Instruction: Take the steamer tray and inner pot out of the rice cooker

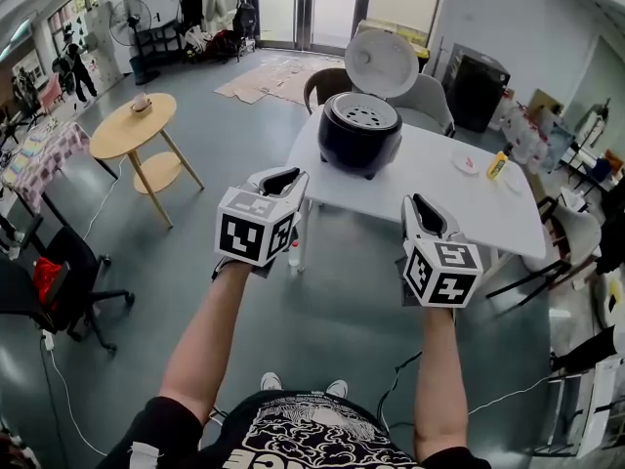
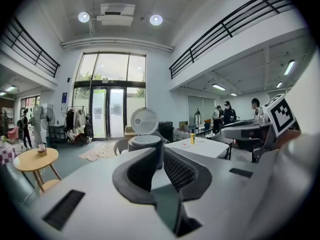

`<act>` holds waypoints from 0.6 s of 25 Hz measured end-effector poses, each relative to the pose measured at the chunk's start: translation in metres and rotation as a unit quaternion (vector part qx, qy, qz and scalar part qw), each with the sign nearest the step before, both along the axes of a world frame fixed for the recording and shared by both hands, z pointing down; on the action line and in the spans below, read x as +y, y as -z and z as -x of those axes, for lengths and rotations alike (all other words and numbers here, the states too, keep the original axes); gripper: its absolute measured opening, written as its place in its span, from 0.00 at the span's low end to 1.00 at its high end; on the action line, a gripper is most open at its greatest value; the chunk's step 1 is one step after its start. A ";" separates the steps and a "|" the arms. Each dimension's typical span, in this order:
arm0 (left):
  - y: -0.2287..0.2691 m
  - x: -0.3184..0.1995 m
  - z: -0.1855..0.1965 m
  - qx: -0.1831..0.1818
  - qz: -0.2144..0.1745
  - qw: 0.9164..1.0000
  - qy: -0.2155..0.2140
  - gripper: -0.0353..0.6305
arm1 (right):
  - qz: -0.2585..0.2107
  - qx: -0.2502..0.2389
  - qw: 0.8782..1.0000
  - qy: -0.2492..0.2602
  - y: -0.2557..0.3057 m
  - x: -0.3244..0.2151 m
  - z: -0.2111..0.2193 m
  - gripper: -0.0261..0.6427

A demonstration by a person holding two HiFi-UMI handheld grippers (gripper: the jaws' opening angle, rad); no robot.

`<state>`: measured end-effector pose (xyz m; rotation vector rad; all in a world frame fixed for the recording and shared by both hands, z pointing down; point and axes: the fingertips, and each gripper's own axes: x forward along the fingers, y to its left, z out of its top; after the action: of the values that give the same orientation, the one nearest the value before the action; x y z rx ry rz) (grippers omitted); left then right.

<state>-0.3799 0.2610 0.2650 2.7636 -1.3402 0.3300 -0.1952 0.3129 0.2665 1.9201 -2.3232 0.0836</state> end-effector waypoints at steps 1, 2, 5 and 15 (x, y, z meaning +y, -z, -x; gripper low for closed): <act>0.000 0.000 -0.001 0.000 0.000 1.000 -0.001 0.14 | 0.001 -0.001 1.000 0.000 -0.001 0.000 0.000 0.14; -0.001 -0.001 -0.001 0.000 0.000 1.000 -0.001 0.14 | 0.001 -0.001 1.000 0.001 -0.002 -0.001 -0.001 0.15; -0.002 -0.002 -0.003 0.002 -0.001 1.000 -0.001 0.18 | 0.003 -0.003 1.000 0.004 -0.003 -0.002 -0.001 0.17; -0.003 -0.012 -0.016 0.000 -0.003 1.000 0.013 0.33 | 0.009 -0.005 1.000 0.013 -0.008 -0.007 -0.014 0.26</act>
<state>-0.3640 0.2493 0.2681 2.7483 -1.3795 0.3259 -0.1809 0.3059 0.2750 1.8845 -2.3457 0.1121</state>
